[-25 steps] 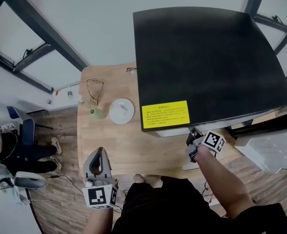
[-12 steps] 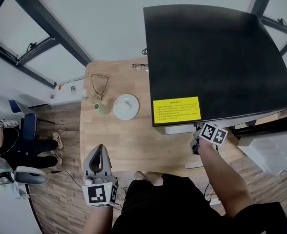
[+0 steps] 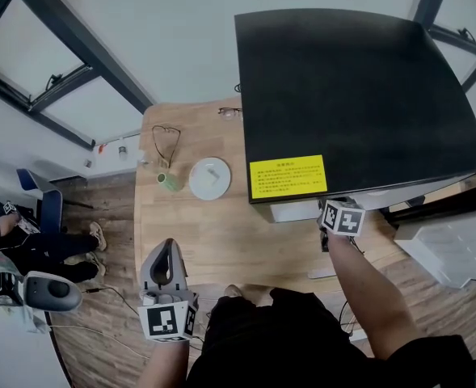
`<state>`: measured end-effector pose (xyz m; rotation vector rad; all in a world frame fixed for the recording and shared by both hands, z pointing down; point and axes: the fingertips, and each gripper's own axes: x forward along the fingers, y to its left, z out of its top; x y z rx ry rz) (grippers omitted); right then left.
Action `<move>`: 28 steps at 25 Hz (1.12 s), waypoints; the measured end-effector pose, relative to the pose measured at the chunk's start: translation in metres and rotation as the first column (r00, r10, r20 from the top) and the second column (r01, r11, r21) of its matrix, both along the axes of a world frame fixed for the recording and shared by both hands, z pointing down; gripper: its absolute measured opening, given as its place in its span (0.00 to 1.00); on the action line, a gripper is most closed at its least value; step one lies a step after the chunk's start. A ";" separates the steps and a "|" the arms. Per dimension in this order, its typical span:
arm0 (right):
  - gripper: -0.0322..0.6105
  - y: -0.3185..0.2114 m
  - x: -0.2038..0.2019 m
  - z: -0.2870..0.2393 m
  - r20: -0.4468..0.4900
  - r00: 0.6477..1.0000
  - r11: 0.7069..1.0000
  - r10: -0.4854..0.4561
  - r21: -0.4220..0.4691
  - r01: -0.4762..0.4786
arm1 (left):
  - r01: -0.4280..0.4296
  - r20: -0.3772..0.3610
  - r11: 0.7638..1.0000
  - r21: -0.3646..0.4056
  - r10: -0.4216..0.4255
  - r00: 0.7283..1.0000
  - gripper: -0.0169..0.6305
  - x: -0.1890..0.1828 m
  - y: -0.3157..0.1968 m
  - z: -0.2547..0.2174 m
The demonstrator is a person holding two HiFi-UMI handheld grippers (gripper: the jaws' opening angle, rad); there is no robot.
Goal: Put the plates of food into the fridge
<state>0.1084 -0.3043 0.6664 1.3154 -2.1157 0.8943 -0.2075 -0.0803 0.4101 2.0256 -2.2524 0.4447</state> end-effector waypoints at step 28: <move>0.13 0.084 0.082 -0.197 0.029 0.990 0.853 -0.140 0.511 0.106 | -0.266 -0.113 0.961 0.083 0.274 0.955 0.03 0.108 -0.069 0.006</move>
